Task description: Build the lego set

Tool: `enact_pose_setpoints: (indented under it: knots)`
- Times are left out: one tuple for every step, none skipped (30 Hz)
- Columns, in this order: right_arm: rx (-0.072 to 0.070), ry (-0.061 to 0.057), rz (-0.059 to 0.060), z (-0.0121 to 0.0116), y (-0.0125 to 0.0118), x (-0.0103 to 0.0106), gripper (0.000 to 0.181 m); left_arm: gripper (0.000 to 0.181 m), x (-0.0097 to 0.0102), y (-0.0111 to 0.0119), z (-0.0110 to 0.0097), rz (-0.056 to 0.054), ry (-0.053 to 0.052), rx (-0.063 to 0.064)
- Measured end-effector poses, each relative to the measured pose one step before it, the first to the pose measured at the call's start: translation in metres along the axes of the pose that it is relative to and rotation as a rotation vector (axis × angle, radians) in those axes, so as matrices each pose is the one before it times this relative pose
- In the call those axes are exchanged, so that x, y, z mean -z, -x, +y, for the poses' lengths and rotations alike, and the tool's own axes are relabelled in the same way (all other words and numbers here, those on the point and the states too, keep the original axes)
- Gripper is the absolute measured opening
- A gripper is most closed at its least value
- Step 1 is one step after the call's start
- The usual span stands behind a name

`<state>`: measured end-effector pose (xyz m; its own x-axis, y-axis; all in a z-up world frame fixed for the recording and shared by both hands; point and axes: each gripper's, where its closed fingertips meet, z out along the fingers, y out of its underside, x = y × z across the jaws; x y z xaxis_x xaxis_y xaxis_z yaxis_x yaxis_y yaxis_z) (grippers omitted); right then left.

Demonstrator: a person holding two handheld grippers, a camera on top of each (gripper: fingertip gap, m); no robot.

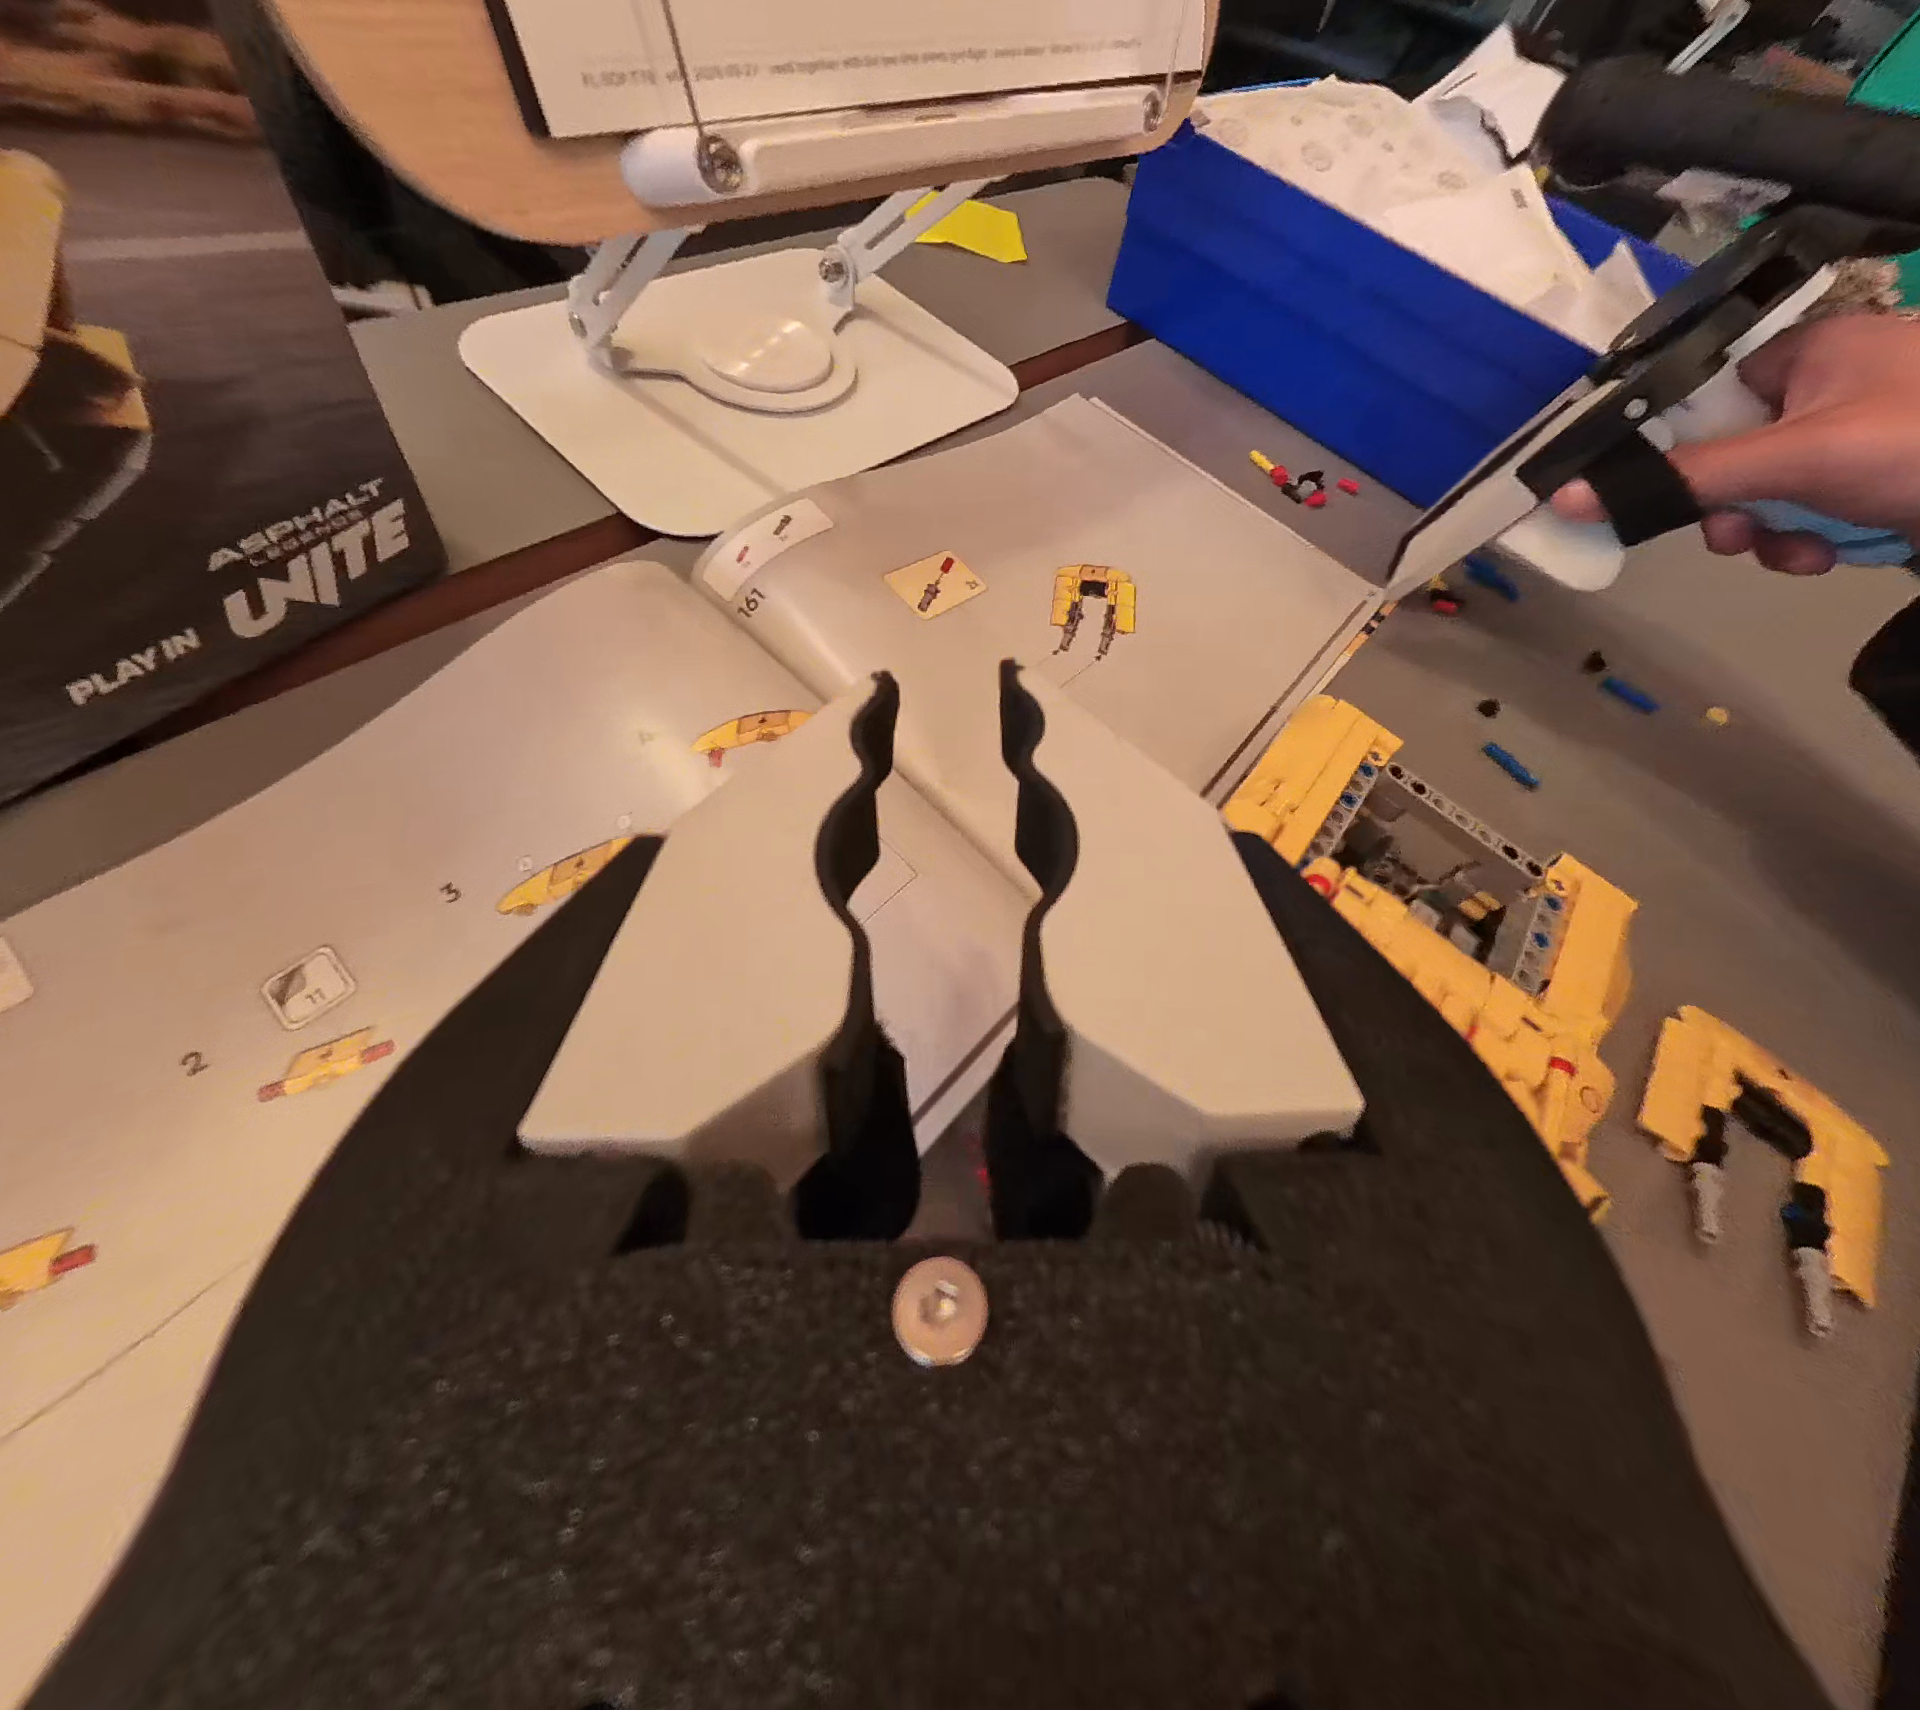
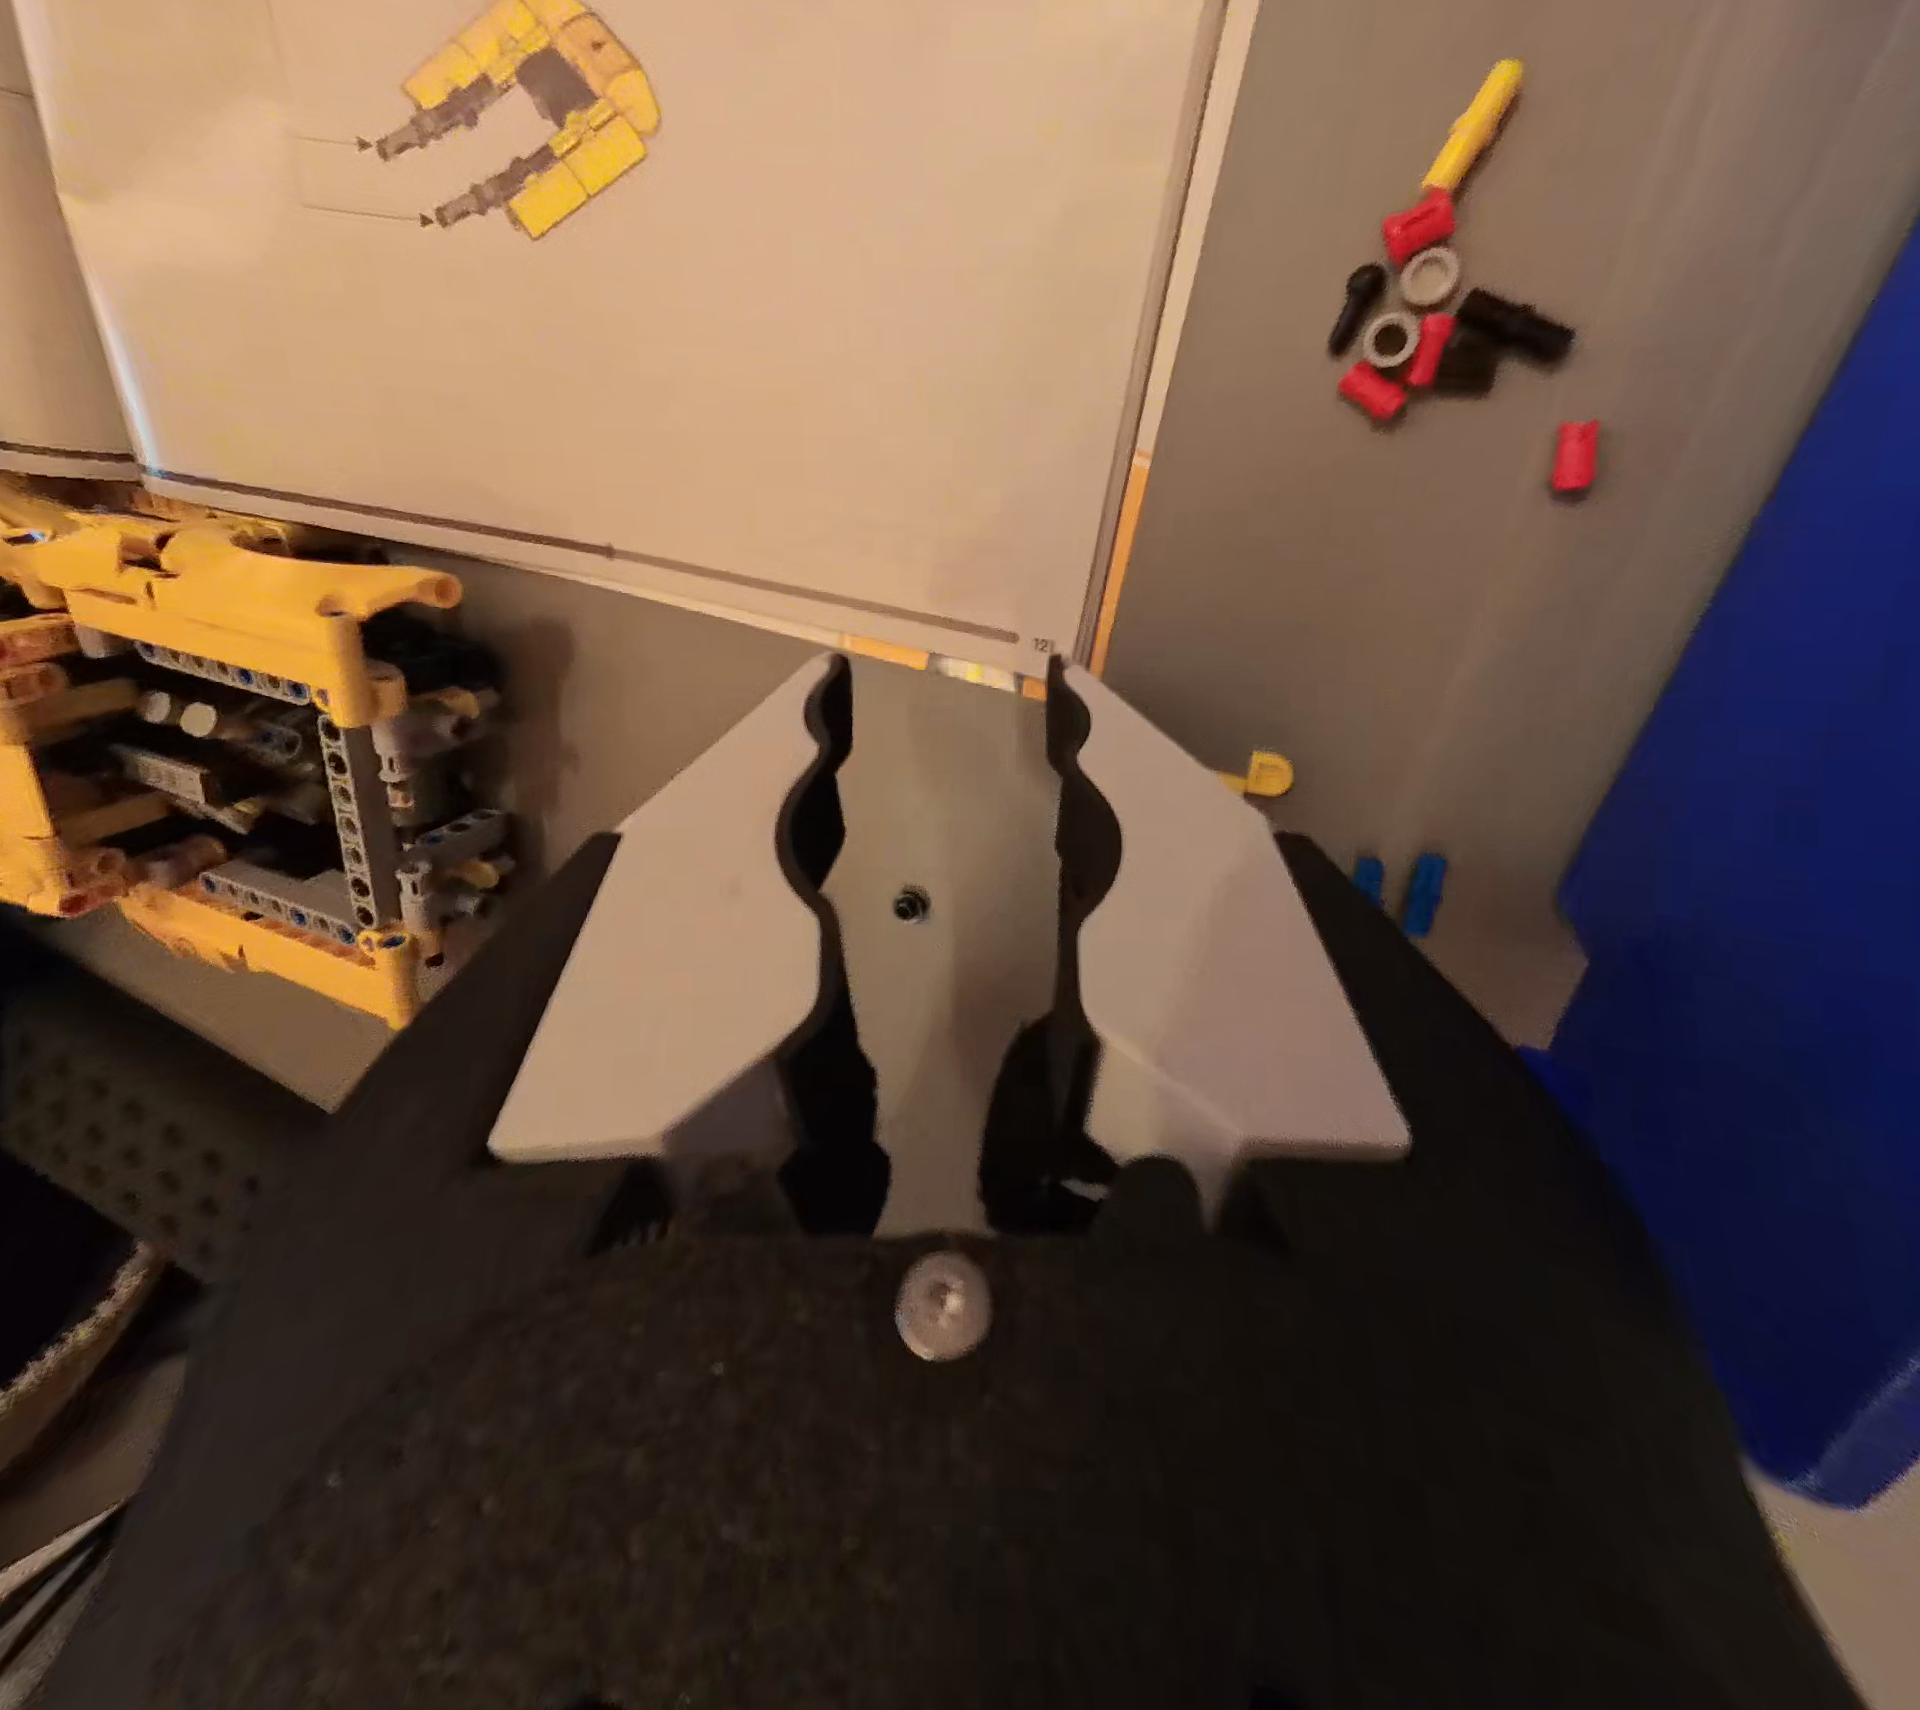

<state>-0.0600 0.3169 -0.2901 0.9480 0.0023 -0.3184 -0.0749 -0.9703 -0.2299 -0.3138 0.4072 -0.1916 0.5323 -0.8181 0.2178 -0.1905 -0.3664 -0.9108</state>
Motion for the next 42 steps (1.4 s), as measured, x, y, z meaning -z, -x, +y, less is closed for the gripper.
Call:
enact_pose_setpoints:
  knots:
    - [-0.0051, 0.0019, 0.0110, 0.00123, -0.00187, 0.00084, 0.037, 0.019, 0.00004, -0.00095, 0.00010, -0.0133, 0.0045, -0.0314]
    - [0.0010, -0.0004, 0.0067, 0.00055, -0.00130, 0.00087, 0.037, 0.019, 0.00000, -0.00019, 0.00075, -0.0134, 0.0088, -0.0283]
    - [0.0014, -0.0060, -0.0124, -0.00040, 0.00174, 0.00075, 0.037, 0.018, 0.00043, 0.00042, -0.00016, -0.0123, 0.0004, -0.0174]
    - [-0.0025, -0.0021, -0.0077, -0.00016, 0.00062, 0.00054, 0.035, 0.018, 0.00075, -0.00048, -0.00134, -0.0014, -0.0081, -0.0034]
    - [-0.0028, -0.0030, 0.0158, -0.00026, -0.00299, 0.00041, 0.035, 0.018, 0.00079, -0.00170, -0.00119, 0.0123, -0.0056, 0.0089]
    - [-0.0008, -0.0013, 0.0048, -0.00005, -0.00144, -0.00065, 0.035, 0.018, 0.00049, -0.00182, -0.00061, 0.0168, -0.0006, 0.0164]
    - [-0.0043, 0.0070, -0.0040, 0.00110, -0.00052, -0.00162, 0.035, 0.019, 0.00030, -0.00086, -0.00030, 0.0130, -0.0009, 0.0173]
    - [-0.0050, 0.0085, 0.0039, 0.00137, -0.00181, -0.00185, 0.035, 0.018, 0.00005, -0.00018, -0.00013, 0.0077, -0.0028, 0.0129]
    - [0.0013, 0.0020, -0.0025, 0.00027, -0.00048, -0.00156, 0.035, 0.018, -0.00009, 0.00037, 0.00044, 0.0034, 0.0000, 0.0068]
    - [-0.0004, 0.0004, -0.0113, -0.00007, 0.00102, -0.00120, 0.034, 0.018, -0.00044, 0.00100, 0.00127, -0.0020, 0.0047, 0.0014]
    - [-0.0017, 0.0019, -0.0057, 0.00005, 0.00035, -0.00070, 0.034, 0.018, -0.00050, 0.00114, 0.00136, -0.0057, 0.0064, -0.0022]
    - [0.0010, -0.0012, 0.0042, -0.00031, -0.00060, 0.00008, 0.032, 0.018, -0.00061, 0.00070, 0.00111, -0.0046, 0.0048, -0.0035]
    - [0.0022, -0.0018, 0.0006, -0.00034, 0.00011, 0.00028, 0.031, 0.018, -0.00051, -0.00008, 0.00069, -0.0012, 0.0022, -0.0027]
    - [0.0019, -0.0031, 0.0004, -0.00040, 0.00047, 0.00054, 0.030, 0.018, -0.00052, -0.00048, 0.00041, 0.0013, 0.0010, -0.0003]
    - [0.0020, -0.0040, 0.0015, -0.00060, 0.00032, 0.00079, 0.028, 0.018, -0.00054, -0.00066, 0.00040, 0.0024, 0.0001, 0.0011]
    - [0.0029, -0.0019, 0.0027, -0.00038, 0.00012, 0.00036, 0.026, 0.018, -0.00047, -0.00041, 0.00034, 0.0021, 0.0007, 0.0009]
    - [0.0022, -0.0003, 0.0016, -0.00004, -0.00007, -0.00002, 0.025, 0.018, -0.00041, 0.00018, 0.00058, -0.0001, 0.0021, 0.0005]
    - [0.0013, 0.0037, 0.0024, 0.00041, -0.00045, -0.00051, 0.023, 0.018, -0.00026, 0.00057, 0.00060, -0.0021, 0.0019, 0.0004]
    - [0.0006, 0.0015, 0.0049, 0.00019, -0.00129, -0.00068, 0.022, 0.018, -0.00026, 0.00058, 0.00035, -0.0015, 0.0009, 0.0006]
    - [-0.0043, 0.0051, 0.0072, 0.00071, -0.00205, -0.00093, 0.021, 0.018, -0.00004, 0.00056, 0.00019, -0.0009, 0.0000, 0.0015]
    - [-0.0028, 0.0049, 0.0040, 0.00078, -0.00160, -0.00096, 0.021, 0.018, -0.00004, 0.00046, 0.00020, -0.0006, 0.0000, 0.0024]
    - [-0.0005, 0.0026, 0.0058, 0.00043, -0.00164, -0.00060, 0.019, 0.018, 0.00000, 0.00041, 0.00017, 0.0001, 0.0007, 0.0026]
    - [-0.0008, 0.0029, 0.0112, 0.00050, -0.00207, -0.00024, 0.016, 0.018, -0.00011, 0.00010, 0.00012, 0.0007, 0.0002, 0.0021]
    - [0.0016, 0.0008, 0.0055, -0.00004, -0.00093, -0.00017, 0.014, 0.018, -0.00002, 0.00000, 0.00003, 0.0006, -0.0004, 0.0011]
    - [0.0008, -0.0029, 0.0073, -0.00061, -0.00116, 0.00020, 0.011, 0.018, -0.00004, -0.00014, 0.00000, 0.0002, -0.0001, -0.0003]
    - [-0.0002, -0.0033, 0.0044, -0.00075, -0.00081, 0.00008, 0.007, 0.018, -0.00006, -0.00027, -0.00001, -0.0003, 0.0002, -0.0015]
    - [0.0018, -0.0032, 0.0007, -0.00075, -0.00031, 0.00015, 0.004, 0.018, 0.00006, -0.00017, -0.00008, -0.0006, 0.0003, -0.0021]
    - [-0.0003, -0.0046, -0.0007, -0.00071, -0.00011, -0.00006, 0.001, 0.018, 0.00003, 0.00000, -0.00007, -0.0009, -0.0002, -0.0015]
    - [-0.0019, 0.0007, -0.0005, -0.00004, -0.00028, -0.00027, 0.000, 0.018, -0.00010, -0.00010, 0.00011, 0.0005, 0.0003, -0.0001]
    - [-0.0005, 0.0043, 0.0088, 0.00058, -0.00181, -0.00048, 0.000, 0.018, -0.00010, -0.00011, 0.00024, 0.0015, 0.0009, 0.0016]
    - [0.0006, 0.0059, 0.0108, 0.00084, -0.00189, -0.00054, 0.000, 0.018, -0.00020, -0.00005, 0.00024, 0.0015, 0.0006, 0.0021]
    - [0.0011, 0.0065, 0.0067, 0.00096, -0.00130, -0.00072, 0.000, 0.018, -0.00011, -0.00008, 0.00020, 0.0011, 0.0007, 0.0019]
    - [0.0019, 0.0082, 0.0079, 0.00122, -0.00145, -0.00072, 0.000, 0.018, -0.00010, 0.00000, 0.00002, 0.0002, -0.0002, 0.0010]
    - [0.0051, 0.0025, 0.0011, 0.00018, -0.00002, -0.00040, 0.000, 0.018, 0.00004, -0.00005, -0.00007, 0.0005, -0.0006, 0.0004]
    - [0.0073, -0.0017, 0.0058, -0.00062, -0.00037, 0.00031, 0.000, 0.018, 0.00009, -0.00020, -0.00004, 0.0005, 0.0001, 0.0004]
    - [0.0060, 0.0002, 0.0070, -0.00022, -0.00019, 0.00032, 0.000, 0.018, 0.00003, 0.00011, -0.00015, -0.0015, -0.0007, 0.0000]
    - [0.0084, 0.0073, 0.0054, 0.00071, 0.00053, 0.00014, 0.000, 0.018, 0.00018, 0.00024, -0.00043, -0.0032, -0.0021, -0.0007]
    - [0.0134, 0.0030, 0.0114, 0.00018, -0.00015, 0.00040, 0.000, 0.018, 0.00025, 0.00082, -0.00047, -0.0069, -0.0017, -0.0017]
    - [0.0092, 0.0046, 0.0093, 0.00070, 0.00021, 0.00043, 0.000, 0.018, 0.00042, 0.00259, -0.00036, -0.0210, -0.0004, -0.0078]
    - [0.0078, 0.0052, 0.0042, 0.00050, 0.00080, 0.00037, 0.000, 0.018, 0.00052, 0.00381, 0.00005, -0.0331, 0.0031, -0.0219]
    - [0.0059, -0.0008, 0.0051, -0.00013, 0.00037, 0.00040, 0.000, 0.018, 0.00050, 0.00345, 0.00055, -0.0341, 0.0070, -0.0318]
    - [0.0050, 0.0013, 0.0018, -0.00009, 0.00044, 0.00026, 0.000, 0.018, 0.00035, 0.00262, 0.00031, -0.0284, 0.0058, -0.0287]
